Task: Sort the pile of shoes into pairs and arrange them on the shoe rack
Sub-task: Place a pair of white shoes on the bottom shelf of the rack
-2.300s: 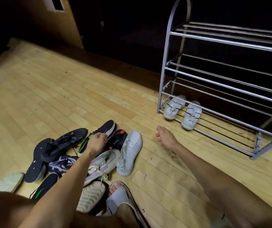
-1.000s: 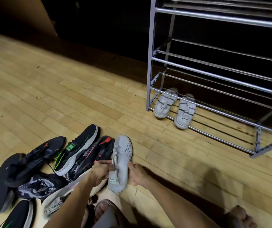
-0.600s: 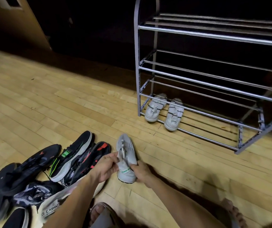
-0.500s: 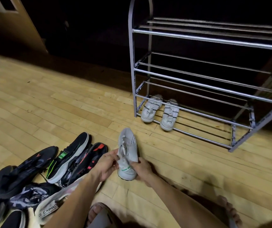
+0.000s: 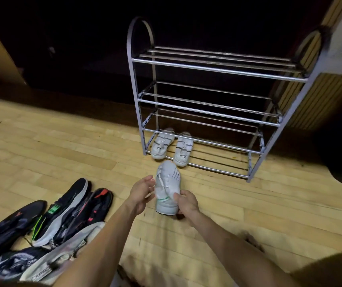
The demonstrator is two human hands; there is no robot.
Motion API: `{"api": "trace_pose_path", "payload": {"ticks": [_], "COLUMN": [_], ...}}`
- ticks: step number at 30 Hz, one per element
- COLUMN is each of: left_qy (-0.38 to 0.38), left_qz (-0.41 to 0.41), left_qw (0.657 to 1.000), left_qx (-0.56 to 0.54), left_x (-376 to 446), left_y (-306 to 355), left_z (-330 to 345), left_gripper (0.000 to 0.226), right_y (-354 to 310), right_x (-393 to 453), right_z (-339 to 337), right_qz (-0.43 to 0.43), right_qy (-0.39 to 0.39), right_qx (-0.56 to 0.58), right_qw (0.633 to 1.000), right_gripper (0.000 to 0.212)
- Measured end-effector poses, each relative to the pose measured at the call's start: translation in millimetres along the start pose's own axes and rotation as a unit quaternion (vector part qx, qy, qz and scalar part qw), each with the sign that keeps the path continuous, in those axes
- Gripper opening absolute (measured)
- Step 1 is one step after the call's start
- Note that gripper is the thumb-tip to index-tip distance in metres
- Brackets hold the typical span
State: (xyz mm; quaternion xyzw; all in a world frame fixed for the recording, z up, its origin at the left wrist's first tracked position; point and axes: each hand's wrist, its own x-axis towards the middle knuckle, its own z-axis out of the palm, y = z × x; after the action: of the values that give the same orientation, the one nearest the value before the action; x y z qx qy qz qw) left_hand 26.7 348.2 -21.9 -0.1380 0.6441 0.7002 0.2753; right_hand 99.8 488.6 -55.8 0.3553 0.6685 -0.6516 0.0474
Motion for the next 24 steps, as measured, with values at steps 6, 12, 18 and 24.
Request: {"api": "trace_pose_path", "payload": {"ticks": [6,12,18,24], "left_qy": [-0.016,-0.083,-0.111,-0.108], "left_qz": [-0.008,-0.035,-0.042,-0.05], "left_qw": [1.0,0.996,0.99,0.985], "left_qx": [0.021,0.017,0.081,0.122], "left_x": [-9,11,39,68], "left_y": [9,-1,-15,-26], "left_z": [25,61,111,161], "left_gripper": [0.045,0.064,0.052,0.042], "right_y": [-11,-7,14,24], "right_x": [3,44,85,121], "right_z": [-16,-47,-83,-118], "right_qz": [-0.002,-0.011,-0.019,-0.022], "right_qy": [0.051,0.057,0.067,0.078], "right_qx": [0.095,0.103,0.086,0.066], "right_qw": [0.994,0.993,0.994,0.995], "right_gripper": [0.013,0.033,0.037,0.031]}}
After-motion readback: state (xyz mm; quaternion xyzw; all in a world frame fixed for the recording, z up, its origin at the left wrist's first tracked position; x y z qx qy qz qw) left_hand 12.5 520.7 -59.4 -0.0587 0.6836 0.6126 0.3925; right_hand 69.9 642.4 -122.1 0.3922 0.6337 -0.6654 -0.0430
